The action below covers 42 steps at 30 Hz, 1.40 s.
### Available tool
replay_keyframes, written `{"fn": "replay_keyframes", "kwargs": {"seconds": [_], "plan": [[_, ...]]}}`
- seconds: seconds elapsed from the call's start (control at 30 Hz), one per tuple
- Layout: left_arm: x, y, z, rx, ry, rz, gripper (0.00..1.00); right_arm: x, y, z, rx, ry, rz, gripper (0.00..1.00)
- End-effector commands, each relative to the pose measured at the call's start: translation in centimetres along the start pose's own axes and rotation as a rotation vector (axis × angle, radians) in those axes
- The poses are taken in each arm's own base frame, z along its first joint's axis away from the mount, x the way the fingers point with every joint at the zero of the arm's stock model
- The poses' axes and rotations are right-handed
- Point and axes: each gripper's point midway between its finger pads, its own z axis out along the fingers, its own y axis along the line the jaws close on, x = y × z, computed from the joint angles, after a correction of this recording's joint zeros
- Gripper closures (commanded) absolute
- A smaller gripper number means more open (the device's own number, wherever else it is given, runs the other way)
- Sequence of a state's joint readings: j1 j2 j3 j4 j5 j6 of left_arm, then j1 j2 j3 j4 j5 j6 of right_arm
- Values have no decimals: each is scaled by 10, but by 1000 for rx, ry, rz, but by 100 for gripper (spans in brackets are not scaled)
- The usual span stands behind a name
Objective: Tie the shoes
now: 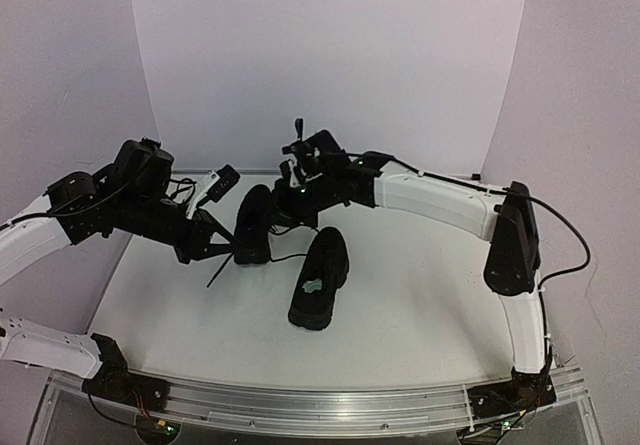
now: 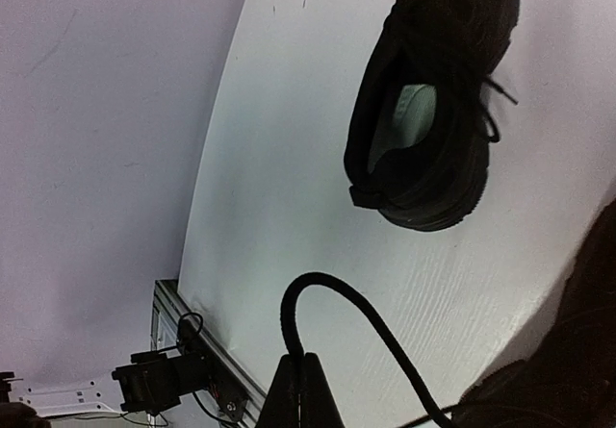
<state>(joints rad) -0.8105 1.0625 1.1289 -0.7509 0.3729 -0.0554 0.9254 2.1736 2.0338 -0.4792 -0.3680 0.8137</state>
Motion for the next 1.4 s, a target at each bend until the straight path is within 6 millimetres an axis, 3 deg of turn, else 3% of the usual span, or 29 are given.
{"fn": "replay_keyframes", "kwargs": {"seconds": [0.0, 0.13, 0.3, 0.5, 0.63, 0.8, 0.83, 1.0, 1.2, 1.37], "plan": [[6, -3, 0, 16, -5, 1, 100, 18, 9, 23, -35, 54, 8, 100], [16, 3, 8, -1, 11, -15, 100, 49, -1, 36, -30, 148, 20, 88], [22, 9, 16, -15, 20, -22, 100, 49, 13, 17, -61, 149, 7, 59], [17, 19, 33, -38, 32, -55, 100, 36, 42, -12, -127, 117, 0, 55], [1, 32, 54, -73, 35, -110, 100, 23, 44, -47, -126, 58, 11, 55], [-25, 47, 88, -90, 33, -160, 100, 27, -6, -83, -24, 16, 70, 54], [-29, 50, 93, -91, 29, -164, 100, 35, -23, -86, 10, 23, 93, 54], [-38, 61, 123, -51, 71, -203, 100, 59, -55, -105, 70, 32, 131, 53], [-28, 75, 150, 16, 162, -256, 100, 77, -74, -96, 82, 69, 125, 65], [-20, 71, 165, 84, 215, -251, 100, 86, -87, -75, 93, 98, 123, 74]]}}
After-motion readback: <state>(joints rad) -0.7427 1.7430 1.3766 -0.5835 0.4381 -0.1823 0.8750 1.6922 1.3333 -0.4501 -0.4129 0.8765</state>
